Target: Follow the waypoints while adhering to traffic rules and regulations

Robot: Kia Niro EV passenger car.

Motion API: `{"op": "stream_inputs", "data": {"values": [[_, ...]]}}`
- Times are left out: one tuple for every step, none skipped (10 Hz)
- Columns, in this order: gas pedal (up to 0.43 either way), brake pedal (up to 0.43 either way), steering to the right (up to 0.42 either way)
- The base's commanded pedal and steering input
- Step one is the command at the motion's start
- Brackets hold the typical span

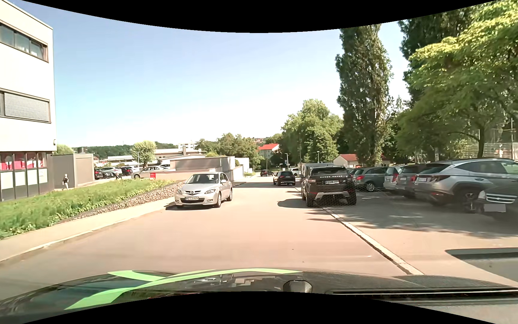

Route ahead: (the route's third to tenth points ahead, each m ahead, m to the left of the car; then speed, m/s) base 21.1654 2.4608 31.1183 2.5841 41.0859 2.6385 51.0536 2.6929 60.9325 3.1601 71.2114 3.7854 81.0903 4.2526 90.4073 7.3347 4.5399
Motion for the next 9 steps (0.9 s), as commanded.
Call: {"op": "stream_inputs", "data": {"values": [[0.067, 0.0, -0.014], [0.067, 0.0, -0.01], [0.067, 0.0, -0.007], [0.067, 0.0, -0.007], [0.067, 0.0, -0.008], [0.067, 0.0, -0.009], [0.067, 0.0, -0.009], [0.067, 0.0, -0.009], [0.067, 0.0, -0.01]]}}
